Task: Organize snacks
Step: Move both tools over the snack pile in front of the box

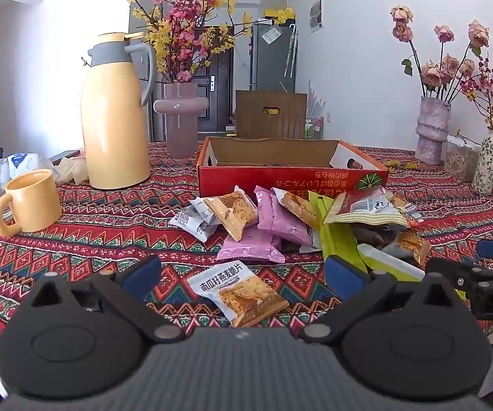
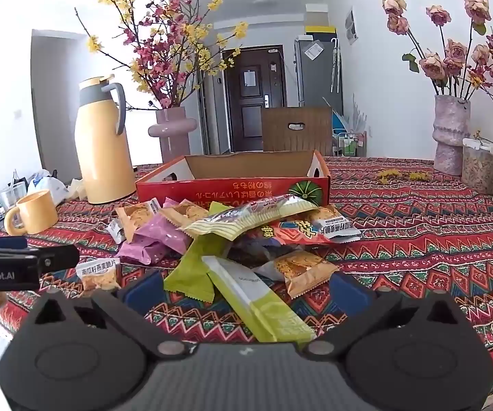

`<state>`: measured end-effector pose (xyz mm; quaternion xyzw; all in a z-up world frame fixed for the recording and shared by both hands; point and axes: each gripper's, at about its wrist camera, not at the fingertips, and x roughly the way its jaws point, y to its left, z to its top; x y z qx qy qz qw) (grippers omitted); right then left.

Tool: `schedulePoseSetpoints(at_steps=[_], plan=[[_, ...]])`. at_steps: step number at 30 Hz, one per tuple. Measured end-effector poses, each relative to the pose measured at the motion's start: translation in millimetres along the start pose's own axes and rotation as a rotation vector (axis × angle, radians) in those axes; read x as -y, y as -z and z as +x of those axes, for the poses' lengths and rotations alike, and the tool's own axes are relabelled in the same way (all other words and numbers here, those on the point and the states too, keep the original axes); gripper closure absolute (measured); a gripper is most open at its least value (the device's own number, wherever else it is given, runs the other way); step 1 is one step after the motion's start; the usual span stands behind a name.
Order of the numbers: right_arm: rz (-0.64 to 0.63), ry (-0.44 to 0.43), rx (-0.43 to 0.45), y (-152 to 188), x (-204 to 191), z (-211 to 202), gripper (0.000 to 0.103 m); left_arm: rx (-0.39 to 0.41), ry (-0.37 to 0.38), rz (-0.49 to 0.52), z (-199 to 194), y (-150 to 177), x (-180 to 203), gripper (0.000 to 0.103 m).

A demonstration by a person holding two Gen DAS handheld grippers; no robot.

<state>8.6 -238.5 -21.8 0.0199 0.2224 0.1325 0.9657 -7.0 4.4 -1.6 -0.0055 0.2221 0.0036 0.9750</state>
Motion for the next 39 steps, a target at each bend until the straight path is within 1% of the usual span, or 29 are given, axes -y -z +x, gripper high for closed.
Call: schedulePoseSetpoints(at_steps=[39], plan=[[0.001,0.001,-0.013,3.8,2.0,2.5,0.000,-0.011,0.004,-0.008,-0.8,5.5,-0.8,0.000]])
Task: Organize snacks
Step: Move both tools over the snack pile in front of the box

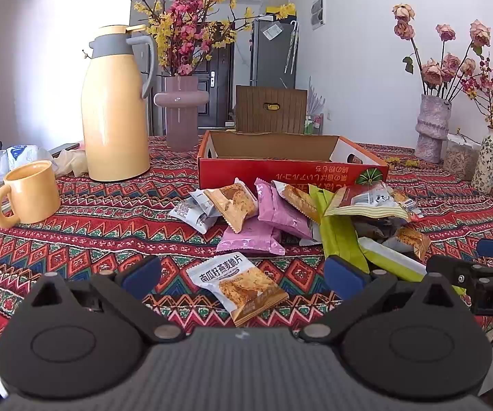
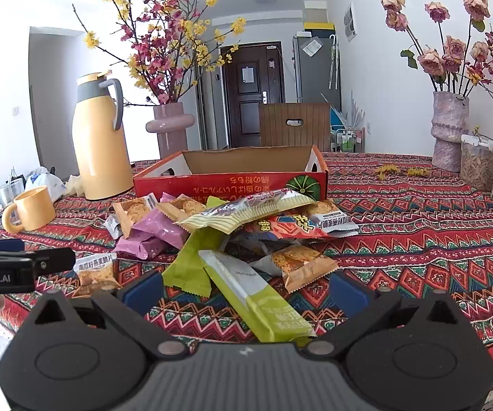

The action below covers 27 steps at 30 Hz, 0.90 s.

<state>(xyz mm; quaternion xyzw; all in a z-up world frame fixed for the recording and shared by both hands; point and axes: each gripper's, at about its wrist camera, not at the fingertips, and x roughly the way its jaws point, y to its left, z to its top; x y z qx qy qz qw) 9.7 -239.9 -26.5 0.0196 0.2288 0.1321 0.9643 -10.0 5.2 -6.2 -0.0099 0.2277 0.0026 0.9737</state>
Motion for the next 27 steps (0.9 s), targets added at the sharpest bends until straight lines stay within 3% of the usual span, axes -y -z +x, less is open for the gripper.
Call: schedulePoseSetpoints(at_steps=[27], plan=[[-0.005,0.006,-0.019,1.0,0.6,2.9,0.000,-0.014,0.000,-0.009,4.5,3.1,-2.5,0.000]])
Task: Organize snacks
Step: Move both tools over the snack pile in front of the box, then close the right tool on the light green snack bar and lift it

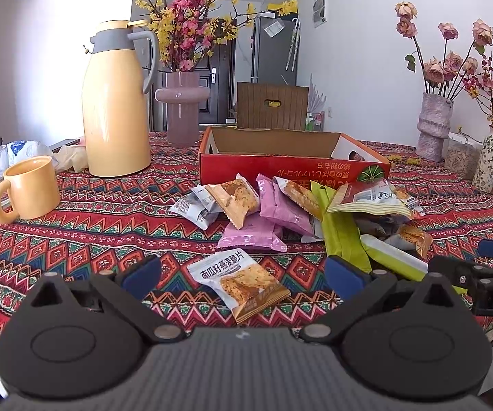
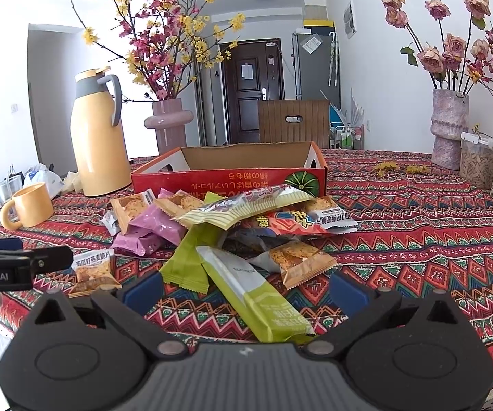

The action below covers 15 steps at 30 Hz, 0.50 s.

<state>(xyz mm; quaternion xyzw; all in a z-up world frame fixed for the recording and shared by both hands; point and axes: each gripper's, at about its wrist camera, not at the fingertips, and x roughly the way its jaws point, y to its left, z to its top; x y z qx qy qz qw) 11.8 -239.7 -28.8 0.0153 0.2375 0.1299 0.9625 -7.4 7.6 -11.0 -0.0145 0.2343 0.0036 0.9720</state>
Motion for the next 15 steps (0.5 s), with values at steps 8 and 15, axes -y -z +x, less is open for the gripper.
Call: schedulePoseSetpoints(at_steps=[8,15], plan=[[-0.009,-0.002,-0.010,-1.0,0.1,2.1,0.000,-0.013,0.000,-0.004,2.5,-1.9,-1.5,0.000],[-0.038,-0.019,-0.034,-1.3,3.0,12.5,0.010,-0.030,-0.007,-0.008,8.5,-1.7,-3.1,0.000]])
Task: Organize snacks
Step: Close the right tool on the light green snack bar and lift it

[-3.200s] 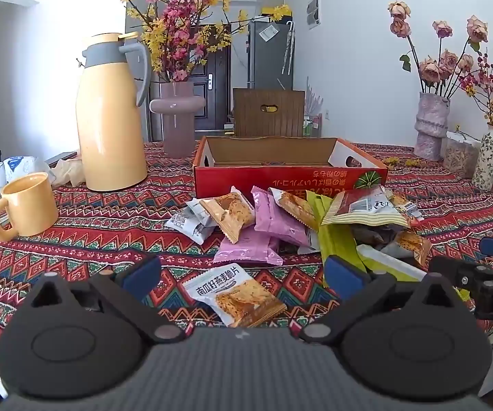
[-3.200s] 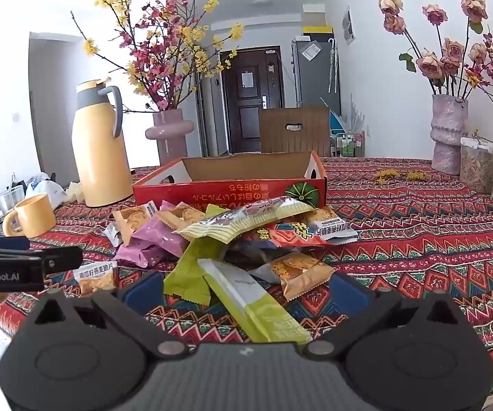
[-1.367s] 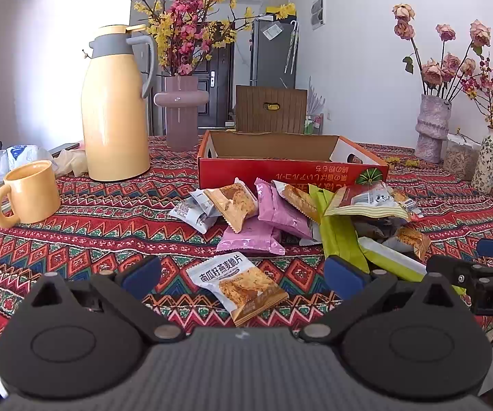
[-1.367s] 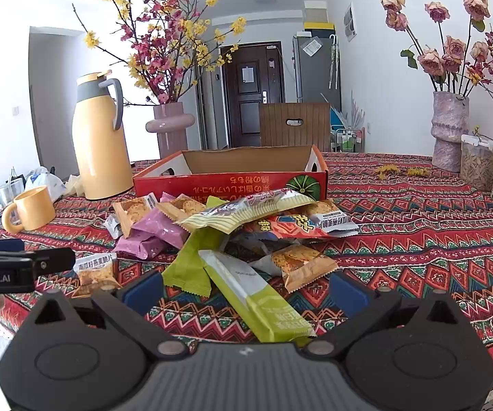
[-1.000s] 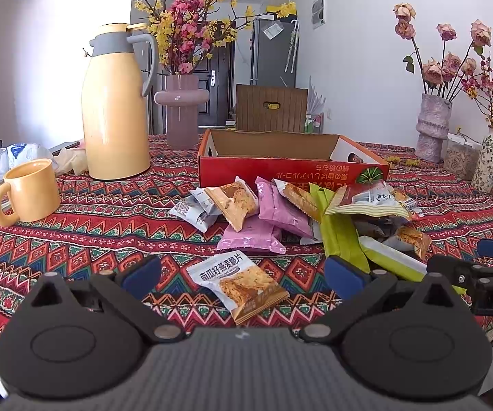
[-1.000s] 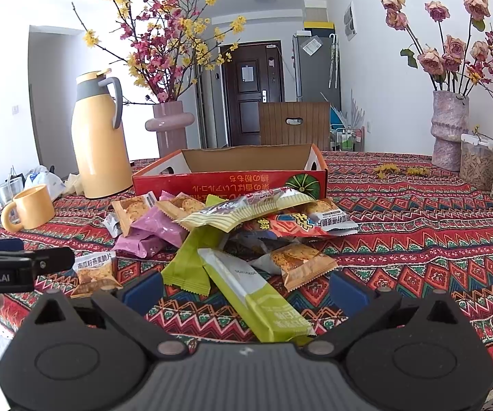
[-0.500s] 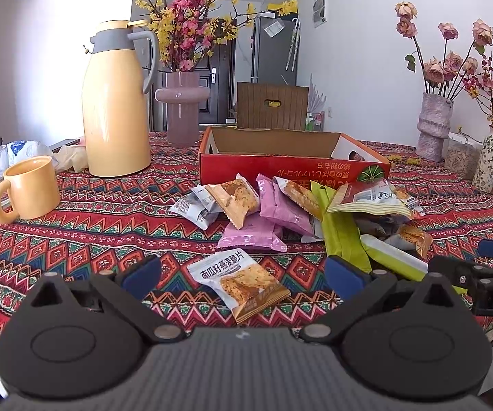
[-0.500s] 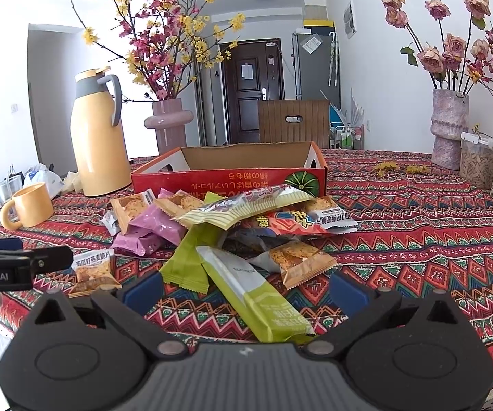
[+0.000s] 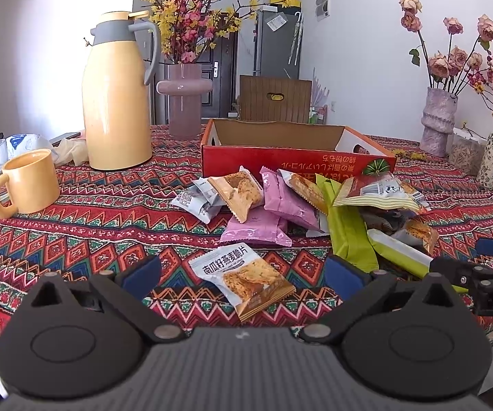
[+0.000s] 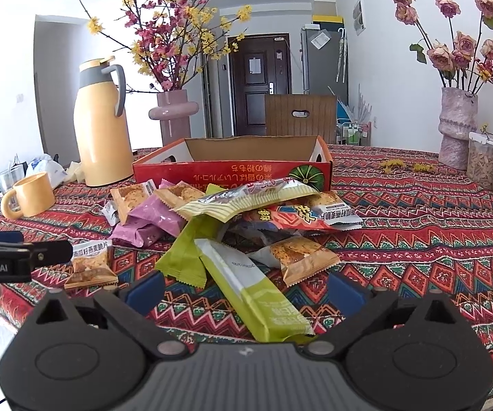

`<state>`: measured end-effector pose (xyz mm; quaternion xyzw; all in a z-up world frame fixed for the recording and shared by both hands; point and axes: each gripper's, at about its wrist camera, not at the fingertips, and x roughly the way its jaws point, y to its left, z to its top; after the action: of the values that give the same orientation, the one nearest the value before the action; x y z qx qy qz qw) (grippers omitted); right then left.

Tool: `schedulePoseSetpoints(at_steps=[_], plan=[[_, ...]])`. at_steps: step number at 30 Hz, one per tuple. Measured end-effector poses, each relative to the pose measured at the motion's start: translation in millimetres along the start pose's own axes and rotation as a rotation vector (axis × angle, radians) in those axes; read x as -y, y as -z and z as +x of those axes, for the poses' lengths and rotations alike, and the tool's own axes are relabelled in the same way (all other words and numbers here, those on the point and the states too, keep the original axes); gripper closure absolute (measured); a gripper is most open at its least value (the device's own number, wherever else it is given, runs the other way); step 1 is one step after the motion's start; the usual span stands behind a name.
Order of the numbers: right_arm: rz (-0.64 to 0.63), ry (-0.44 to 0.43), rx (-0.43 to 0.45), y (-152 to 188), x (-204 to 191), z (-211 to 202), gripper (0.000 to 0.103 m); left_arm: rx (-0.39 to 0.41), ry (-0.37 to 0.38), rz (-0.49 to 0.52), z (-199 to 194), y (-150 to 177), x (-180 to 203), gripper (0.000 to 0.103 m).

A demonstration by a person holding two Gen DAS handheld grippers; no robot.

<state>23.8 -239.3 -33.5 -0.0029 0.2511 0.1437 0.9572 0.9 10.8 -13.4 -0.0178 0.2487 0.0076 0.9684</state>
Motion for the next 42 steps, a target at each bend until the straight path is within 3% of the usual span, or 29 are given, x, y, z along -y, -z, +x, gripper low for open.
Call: schedulePoseSetpoints(at_steps=[7,14,19,28,42], plan=[[-0.045,-0.043,-0.070,-2.3,1.4,21.8,0.038,-0.016,-0.006,-0.003,5.5,2.2,-1.8,0.000],[-0.052,-0.035,-0.121,-7.2,2.2,47.6,0.039,-0.027,-0.007,-0.013,8.5,3.8,-5.9,0.000],[-0.053,-0.035,-0.156,-8.6,1.8,60.8,0.048,-0.031,-0.010,-0.022,8.4,4.8,-8.7,0.000],[-0.093,-0.015,-0.173,-6.9,-4.3,59.4,0.055,-0.042,-0.013,-0.031,9.0,6.2,-11.1,0.000],[-0.059,-0.070,-0.191,-11.4,-6.9,56.9,0.060,-0.049,-0.018,-0.041,10.6,6.3,-13.0,0.000]])
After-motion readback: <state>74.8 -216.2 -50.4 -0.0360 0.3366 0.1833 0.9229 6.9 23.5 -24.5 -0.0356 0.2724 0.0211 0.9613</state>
